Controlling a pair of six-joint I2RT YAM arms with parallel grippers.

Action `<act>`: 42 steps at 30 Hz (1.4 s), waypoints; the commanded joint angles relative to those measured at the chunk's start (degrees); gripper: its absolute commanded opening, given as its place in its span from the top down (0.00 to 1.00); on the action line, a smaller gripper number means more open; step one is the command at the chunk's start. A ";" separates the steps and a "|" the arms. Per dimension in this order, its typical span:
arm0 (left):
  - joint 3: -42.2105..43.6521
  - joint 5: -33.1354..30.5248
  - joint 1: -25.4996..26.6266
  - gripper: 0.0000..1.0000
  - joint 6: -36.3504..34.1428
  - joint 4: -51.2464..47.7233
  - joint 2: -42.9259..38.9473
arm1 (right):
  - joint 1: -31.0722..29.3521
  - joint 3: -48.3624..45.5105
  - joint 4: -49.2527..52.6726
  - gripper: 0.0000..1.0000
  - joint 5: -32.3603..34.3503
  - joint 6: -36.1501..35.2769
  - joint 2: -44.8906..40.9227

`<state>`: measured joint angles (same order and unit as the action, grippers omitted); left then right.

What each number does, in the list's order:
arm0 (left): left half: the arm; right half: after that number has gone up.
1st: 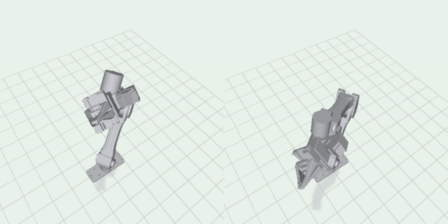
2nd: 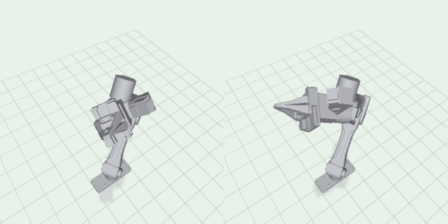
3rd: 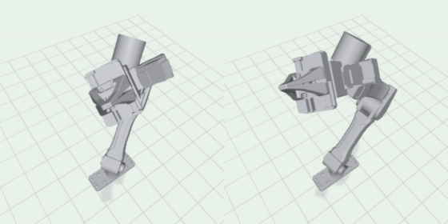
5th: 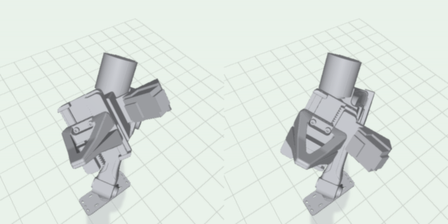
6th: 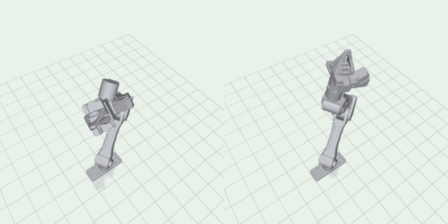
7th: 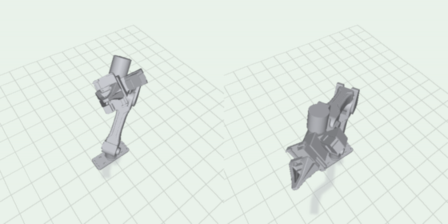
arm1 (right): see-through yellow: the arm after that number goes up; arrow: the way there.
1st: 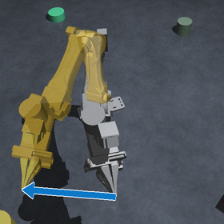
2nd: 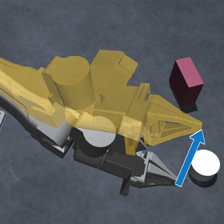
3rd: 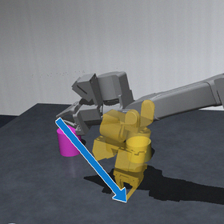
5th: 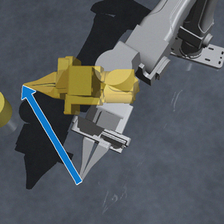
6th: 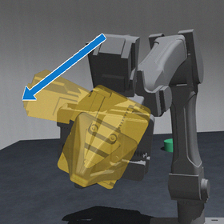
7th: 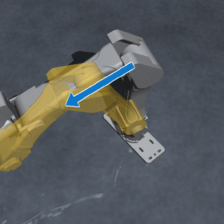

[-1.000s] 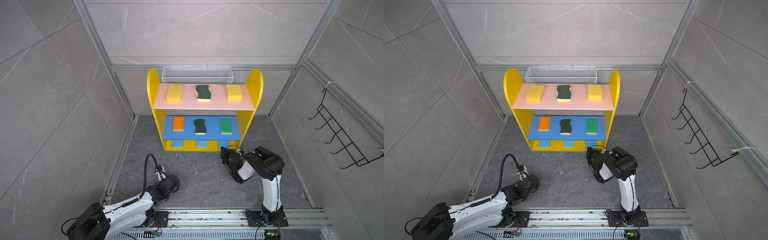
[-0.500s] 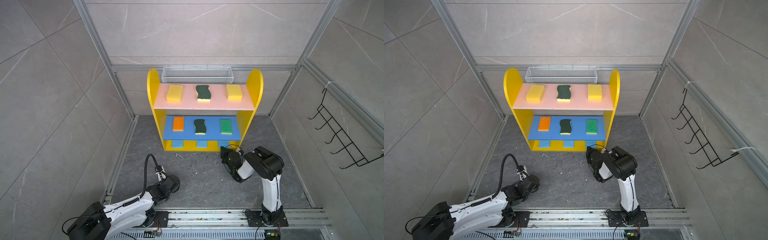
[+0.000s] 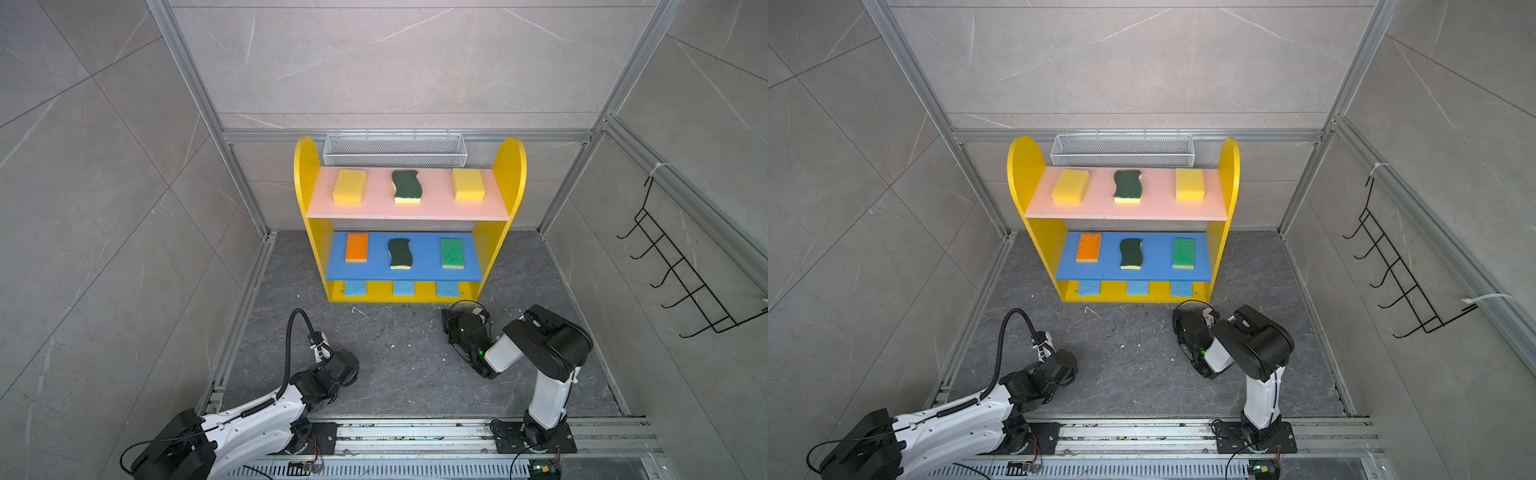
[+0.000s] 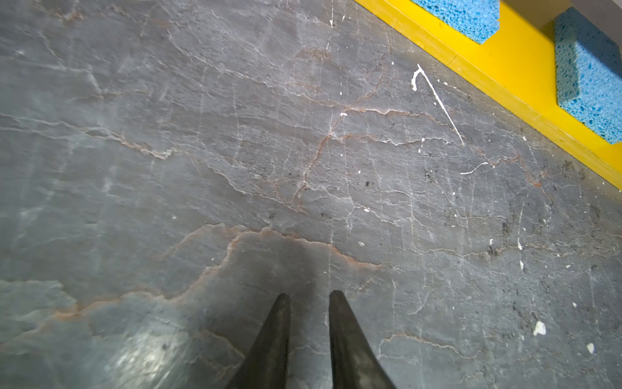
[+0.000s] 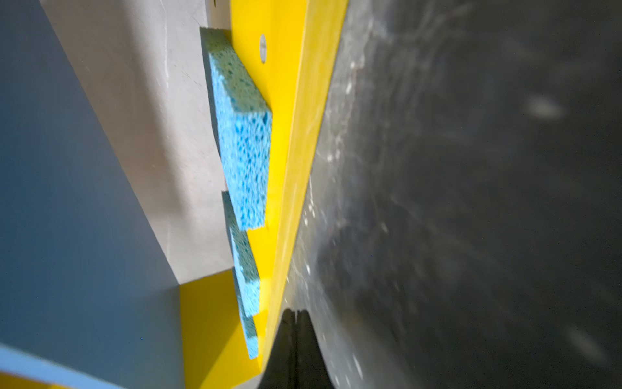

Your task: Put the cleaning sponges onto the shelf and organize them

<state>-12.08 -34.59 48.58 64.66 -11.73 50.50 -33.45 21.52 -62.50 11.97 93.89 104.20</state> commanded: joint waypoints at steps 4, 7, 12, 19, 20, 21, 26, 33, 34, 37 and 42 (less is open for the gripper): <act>-7.92 -6.80 -0.19 0.73 -2.73 -16.12 -6.66 | -0.48 0.67 34.64 0.93 -3.77 -13.30 -23.52; -12.70 -9.61 -0.22 0.71 -5.82 -22.41 -8.28 | 0.00 6.51 57.27 0.92 -3.67 -23.38 -35.49; -20.80 -13.51 -0.24 0.67 -11.04 -29.10 -7.87 | 1.63 12.69 76.45 0.86 -2.49 -33.78 -48.54; -31.24 -26.20 -0.32 0.56 -16.00 -40.36 -11.81 | 5.14 18.69 92.30 0.56 3.18 -44.73 -60.20; -32.04 -26.98 -0.32 0.51 -18.27 -40.11 -13.09 | 5.87 19.61 94.11 0.47 4.09 -46.53 -61.42; -32.58 -27.33 -0.36 0.42 -20.85 -39.33 -14.18 | 6.51 20.33 95.60 0.42 5.29 -47.75 -62.33; -36.52 -29.12 -1.00 0.00 -23.97 -43.20 -16.38 | 9.67 23.29 98.45 0.01 9.73 -57.13 -65.62; -37.41 -28.92 -2.48 0.00 -32.95 -36.75 -16.77 | 16.17 26.69 99.52 0.01 9.24 -66.63 -62.19; -37.36 -28.67 -3.13 0.00 -34.71 -35.25 -16.16 | 17.73 26.67 99.10 0.01 8.31 -67.76 -61.66; -38.29 -23.71 -9.16 0.00 -40.21 -30.73 -13.49 | 24.38 25.95 96.54 0.01 1.04 -70.92 -59.83; -42.89 -2.65 -29.30 0.00 -45.49 -26.93 -4.41 | 39.20 26.47 93.89 0.01 -12.81 -69.59 -53.21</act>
<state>-51.83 -49.56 26.52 25.54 -44.03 42.30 1.15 46.98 33.32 8.45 25.85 48.42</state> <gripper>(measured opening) 0.999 0.990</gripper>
